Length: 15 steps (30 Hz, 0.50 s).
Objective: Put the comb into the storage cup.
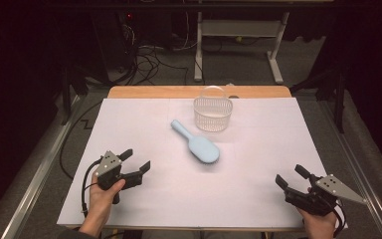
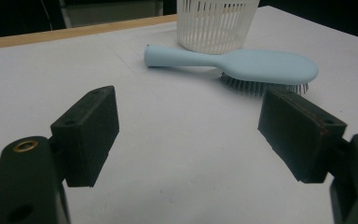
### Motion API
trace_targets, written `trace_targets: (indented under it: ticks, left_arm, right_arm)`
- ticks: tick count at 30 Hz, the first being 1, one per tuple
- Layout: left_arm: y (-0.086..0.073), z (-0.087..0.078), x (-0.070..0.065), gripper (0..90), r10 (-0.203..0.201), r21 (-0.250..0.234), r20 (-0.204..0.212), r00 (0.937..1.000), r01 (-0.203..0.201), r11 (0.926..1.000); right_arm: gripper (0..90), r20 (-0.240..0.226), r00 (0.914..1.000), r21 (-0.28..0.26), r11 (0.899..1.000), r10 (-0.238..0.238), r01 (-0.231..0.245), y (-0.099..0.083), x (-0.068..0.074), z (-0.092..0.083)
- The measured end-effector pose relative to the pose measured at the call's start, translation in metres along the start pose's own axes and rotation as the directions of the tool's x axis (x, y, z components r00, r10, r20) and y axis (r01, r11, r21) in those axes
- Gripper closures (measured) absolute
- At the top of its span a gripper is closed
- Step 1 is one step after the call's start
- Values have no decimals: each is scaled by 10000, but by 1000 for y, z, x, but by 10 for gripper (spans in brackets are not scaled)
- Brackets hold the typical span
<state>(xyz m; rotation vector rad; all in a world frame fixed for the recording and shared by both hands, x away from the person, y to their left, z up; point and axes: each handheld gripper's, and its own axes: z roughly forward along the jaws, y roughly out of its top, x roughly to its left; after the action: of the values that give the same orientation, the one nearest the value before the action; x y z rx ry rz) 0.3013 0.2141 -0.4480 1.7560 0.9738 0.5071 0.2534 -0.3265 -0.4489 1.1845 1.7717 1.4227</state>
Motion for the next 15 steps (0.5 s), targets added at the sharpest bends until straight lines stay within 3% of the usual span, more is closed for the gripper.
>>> trace_targets:
  ticks: [15]
  left_arm:
    - [13,17,-4,211,103,-76,259,9996,-101,9999]
  right_arm:
    - [204,10,10000,44,10000,41,-41,0,-1,1]
